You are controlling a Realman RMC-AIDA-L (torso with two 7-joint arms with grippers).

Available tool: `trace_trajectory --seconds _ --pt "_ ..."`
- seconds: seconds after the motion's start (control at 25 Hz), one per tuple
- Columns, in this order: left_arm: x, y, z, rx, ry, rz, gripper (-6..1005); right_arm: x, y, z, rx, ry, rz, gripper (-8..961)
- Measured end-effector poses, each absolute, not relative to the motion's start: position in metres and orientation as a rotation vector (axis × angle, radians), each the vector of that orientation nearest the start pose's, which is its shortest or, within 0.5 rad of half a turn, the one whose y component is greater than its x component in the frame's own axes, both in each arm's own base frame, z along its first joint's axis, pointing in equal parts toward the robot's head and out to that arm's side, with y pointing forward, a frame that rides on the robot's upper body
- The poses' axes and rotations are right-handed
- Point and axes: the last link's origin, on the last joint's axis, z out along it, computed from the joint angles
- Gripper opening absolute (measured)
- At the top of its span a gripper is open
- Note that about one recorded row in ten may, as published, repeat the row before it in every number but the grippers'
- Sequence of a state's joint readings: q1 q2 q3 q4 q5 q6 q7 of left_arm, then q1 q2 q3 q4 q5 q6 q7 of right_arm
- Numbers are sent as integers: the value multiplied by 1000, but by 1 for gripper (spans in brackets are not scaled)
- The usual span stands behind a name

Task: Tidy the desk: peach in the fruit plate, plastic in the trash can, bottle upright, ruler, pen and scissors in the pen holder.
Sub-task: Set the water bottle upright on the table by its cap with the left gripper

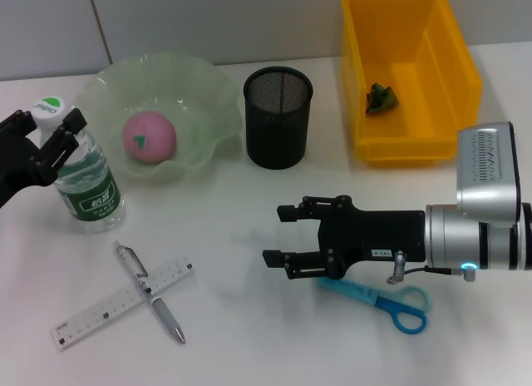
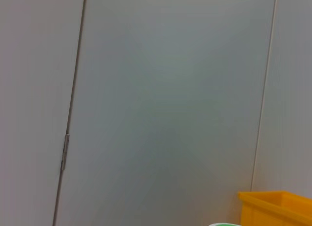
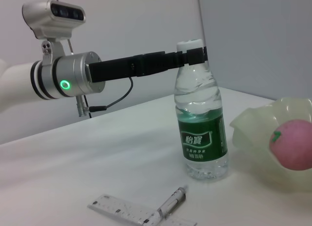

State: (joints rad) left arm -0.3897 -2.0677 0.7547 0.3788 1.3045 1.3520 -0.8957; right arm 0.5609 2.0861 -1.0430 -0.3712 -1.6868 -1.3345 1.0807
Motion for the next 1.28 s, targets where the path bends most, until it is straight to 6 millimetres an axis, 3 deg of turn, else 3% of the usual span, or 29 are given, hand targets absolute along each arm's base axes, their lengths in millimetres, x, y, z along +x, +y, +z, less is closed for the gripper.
trace_trajectory --seconds 1.28 --pt "-309 324 14 -2067 -559 -948 495 255 315 -74 -2797 475 691 759"
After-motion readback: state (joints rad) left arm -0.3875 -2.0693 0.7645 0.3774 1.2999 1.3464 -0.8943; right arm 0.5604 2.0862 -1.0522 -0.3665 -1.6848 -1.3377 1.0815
